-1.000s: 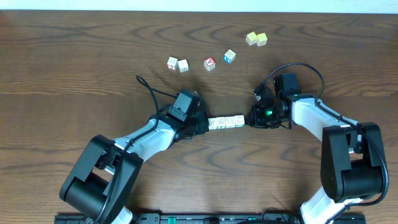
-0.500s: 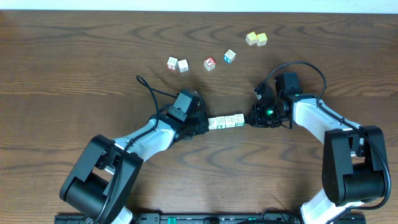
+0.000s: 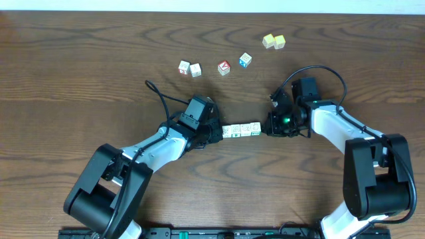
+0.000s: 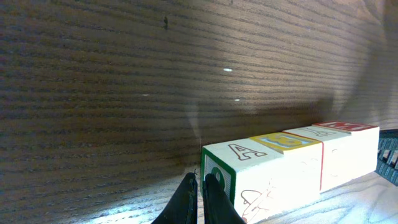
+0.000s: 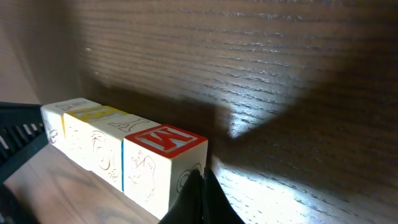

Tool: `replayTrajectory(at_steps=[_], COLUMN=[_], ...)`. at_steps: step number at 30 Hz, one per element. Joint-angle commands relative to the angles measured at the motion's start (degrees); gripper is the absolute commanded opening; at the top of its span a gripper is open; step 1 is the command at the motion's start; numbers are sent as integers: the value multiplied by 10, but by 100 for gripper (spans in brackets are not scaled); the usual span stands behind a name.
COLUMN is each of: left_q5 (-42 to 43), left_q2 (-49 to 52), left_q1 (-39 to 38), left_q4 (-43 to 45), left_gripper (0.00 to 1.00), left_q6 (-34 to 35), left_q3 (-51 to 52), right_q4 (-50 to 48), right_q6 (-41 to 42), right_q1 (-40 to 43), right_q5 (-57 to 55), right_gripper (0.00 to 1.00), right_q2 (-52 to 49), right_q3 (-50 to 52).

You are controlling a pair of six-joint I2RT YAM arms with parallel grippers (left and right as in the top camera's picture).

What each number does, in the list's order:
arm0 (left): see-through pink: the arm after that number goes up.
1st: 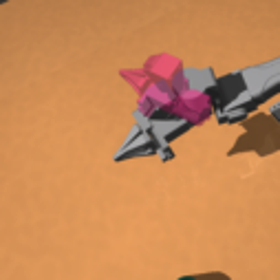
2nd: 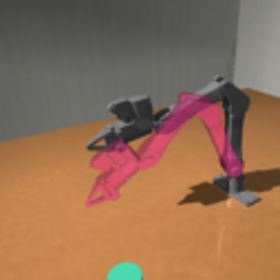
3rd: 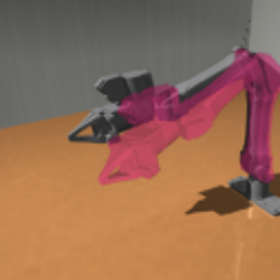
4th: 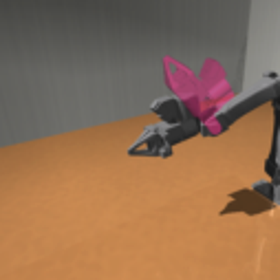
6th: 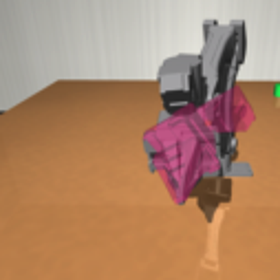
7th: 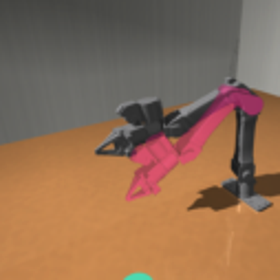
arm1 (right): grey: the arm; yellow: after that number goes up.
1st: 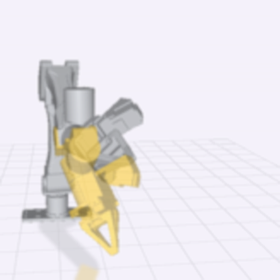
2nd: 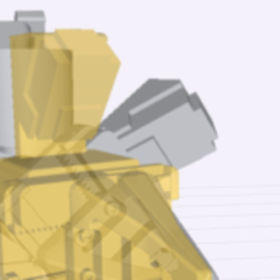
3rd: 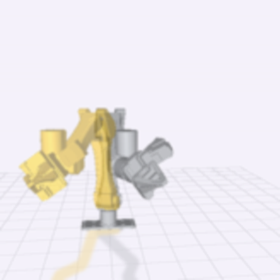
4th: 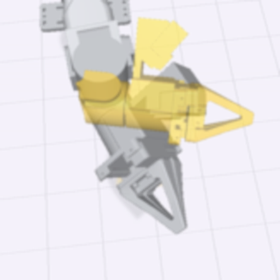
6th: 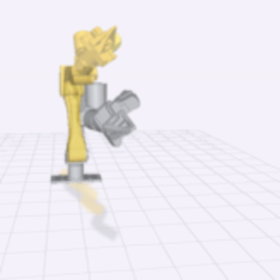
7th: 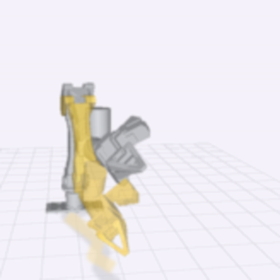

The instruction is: Lift 4 blocks

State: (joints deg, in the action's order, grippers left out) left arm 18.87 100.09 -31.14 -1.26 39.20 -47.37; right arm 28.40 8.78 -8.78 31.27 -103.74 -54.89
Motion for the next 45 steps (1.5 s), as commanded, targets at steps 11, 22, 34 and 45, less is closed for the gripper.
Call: replayTrajectory(at_steps=[11,22,34,45], left_q5=[9,14,17,30], left_q2=[5,5,5,-2], left_q1=[-2,-2,-2,-2], left_q4=[5,5,9,10], left_gripper=[7,7,7,7], left_q6=[-1,-1,-1,-1], left_q3=[3,3,3,3], right_q4=[-1,-4,1,2], right_q6=[32,32,28,28], right_q1=[-37,-37,-37,-37], right_q5=[-42,-33,-27,-27], right_gripper=[1,1,1,1], right_q2=[14,14,27,28], right_q3=[4,4,3,3])
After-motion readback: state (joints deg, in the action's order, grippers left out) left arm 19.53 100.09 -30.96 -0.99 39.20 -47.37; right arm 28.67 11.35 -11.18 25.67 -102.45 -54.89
